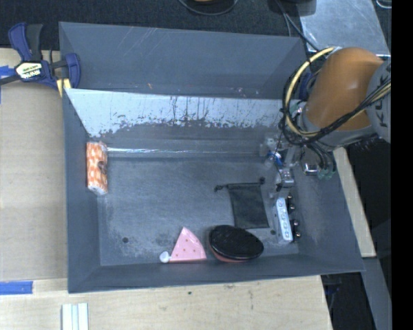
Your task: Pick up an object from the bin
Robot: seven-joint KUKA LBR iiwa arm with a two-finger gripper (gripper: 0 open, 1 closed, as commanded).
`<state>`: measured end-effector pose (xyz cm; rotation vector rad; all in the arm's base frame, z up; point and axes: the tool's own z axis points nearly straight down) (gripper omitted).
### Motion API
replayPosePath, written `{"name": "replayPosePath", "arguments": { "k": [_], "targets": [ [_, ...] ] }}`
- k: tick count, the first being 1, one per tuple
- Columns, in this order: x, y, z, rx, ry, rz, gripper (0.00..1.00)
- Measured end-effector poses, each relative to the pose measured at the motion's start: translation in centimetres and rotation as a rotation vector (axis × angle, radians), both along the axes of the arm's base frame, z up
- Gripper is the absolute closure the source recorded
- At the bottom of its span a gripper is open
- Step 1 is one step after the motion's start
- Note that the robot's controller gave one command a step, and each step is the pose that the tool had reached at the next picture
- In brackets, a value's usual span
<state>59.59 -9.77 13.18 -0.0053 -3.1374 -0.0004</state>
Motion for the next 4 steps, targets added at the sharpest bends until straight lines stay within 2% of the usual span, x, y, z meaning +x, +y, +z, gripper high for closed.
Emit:
{"name": "replayPosePath", "arguments": {
  "k": [1, 2, 3, 4],
  "targets": [
    [0.2, 0.0, 0.5, -0.001, -0.008, 0.003, 0.0],
    [3.1, 6.4, -5.5, -0.001, -0.006, -0.11, 0.0],
    [3.5, 8.6, -7.1, -0.003, 0.011, -0.109, 0.0],
    [2.9, 5.5, 2.9, -0.002, -0.017, -0.077, 0.0]
  ]
}}
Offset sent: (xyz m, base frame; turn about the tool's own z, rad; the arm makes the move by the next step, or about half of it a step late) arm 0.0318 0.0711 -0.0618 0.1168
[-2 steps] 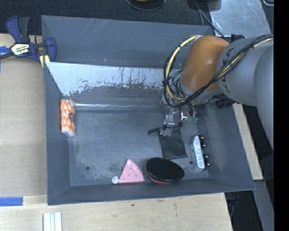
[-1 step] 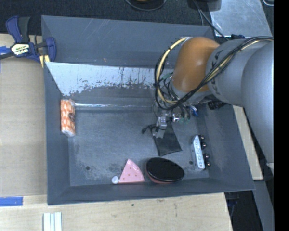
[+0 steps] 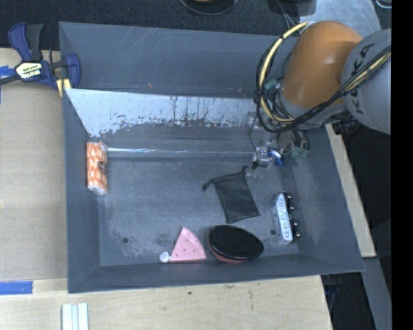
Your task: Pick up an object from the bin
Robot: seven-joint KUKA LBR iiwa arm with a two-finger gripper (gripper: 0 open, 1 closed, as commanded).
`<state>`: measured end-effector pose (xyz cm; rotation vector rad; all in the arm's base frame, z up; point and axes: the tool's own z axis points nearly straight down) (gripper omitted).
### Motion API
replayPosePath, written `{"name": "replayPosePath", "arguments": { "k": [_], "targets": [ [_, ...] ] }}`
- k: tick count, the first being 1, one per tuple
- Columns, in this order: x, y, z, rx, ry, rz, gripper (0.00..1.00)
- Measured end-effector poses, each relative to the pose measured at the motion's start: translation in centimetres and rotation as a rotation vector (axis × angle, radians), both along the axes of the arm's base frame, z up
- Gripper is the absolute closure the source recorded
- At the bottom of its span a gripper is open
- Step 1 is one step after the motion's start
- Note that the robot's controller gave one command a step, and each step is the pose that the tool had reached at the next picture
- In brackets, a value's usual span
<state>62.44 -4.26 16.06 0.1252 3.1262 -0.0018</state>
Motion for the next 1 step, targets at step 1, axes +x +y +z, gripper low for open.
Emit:
{"name": "replayPosePath", "arguments": {
  "k": [1],
  "targets": [
    [0.42, 0.92, -8.38, 0.0, 0.02, -0.032, 0.0]
  ]
}}
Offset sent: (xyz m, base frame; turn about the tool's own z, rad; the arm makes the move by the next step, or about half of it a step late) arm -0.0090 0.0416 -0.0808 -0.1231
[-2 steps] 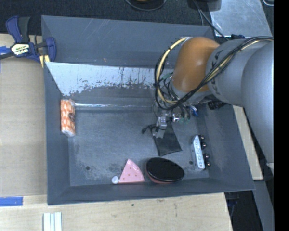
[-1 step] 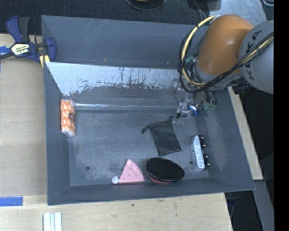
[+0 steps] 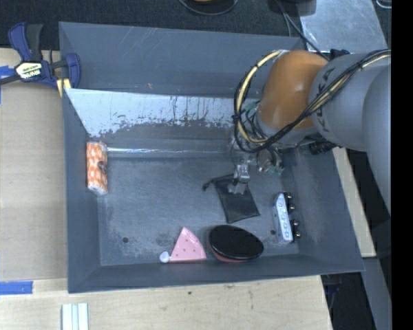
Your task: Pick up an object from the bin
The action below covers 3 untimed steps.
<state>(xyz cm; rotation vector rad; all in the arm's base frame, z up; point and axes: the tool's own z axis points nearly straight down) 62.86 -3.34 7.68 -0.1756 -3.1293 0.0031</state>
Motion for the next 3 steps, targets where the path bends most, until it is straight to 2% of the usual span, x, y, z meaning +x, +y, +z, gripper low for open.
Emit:
{"name": "replayPosePath", "arguments": {
  "k": [1, 2, 3],
  "targets": [
    [-1.2, 3.2, 0.4, -0.001, -0.023, 0.156, 1.0],
    [-1.2, 3.2, 0.4, -0.001, -0.023, 0.156, 1.0],
    [-2.2, 3.6, 8.4, 0.0, -0.021, 0.136, 1.0]
  ]
}}
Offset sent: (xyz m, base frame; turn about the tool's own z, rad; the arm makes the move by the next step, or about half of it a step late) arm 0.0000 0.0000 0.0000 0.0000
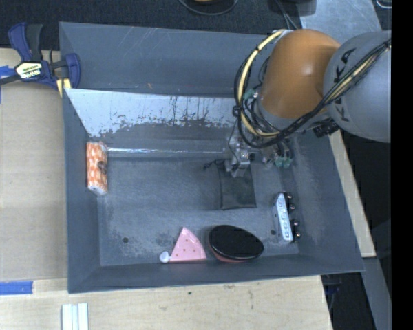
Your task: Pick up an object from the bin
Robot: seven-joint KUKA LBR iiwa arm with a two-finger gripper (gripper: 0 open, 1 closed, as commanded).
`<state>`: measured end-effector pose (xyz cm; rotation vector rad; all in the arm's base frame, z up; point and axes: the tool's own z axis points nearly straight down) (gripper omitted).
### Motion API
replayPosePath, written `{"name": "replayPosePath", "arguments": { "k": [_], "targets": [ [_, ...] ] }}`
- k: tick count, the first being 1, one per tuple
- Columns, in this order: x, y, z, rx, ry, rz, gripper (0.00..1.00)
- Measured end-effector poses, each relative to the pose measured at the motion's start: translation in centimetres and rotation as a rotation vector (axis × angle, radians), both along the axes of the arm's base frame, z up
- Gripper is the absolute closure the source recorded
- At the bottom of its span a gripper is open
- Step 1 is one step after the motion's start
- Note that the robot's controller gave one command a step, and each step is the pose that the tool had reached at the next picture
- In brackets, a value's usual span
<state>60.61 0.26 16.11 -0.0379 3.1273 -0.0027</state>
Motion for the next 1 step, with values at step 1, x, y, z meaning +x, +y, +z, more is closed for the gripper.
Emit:
{"name": "replayPosePath", "arguments": {
  "k": [1],
  "targets": [
    [0.31, 0.77, 9.95, 0.001, -0.003, -0.047, 1.0]
  ]
}}
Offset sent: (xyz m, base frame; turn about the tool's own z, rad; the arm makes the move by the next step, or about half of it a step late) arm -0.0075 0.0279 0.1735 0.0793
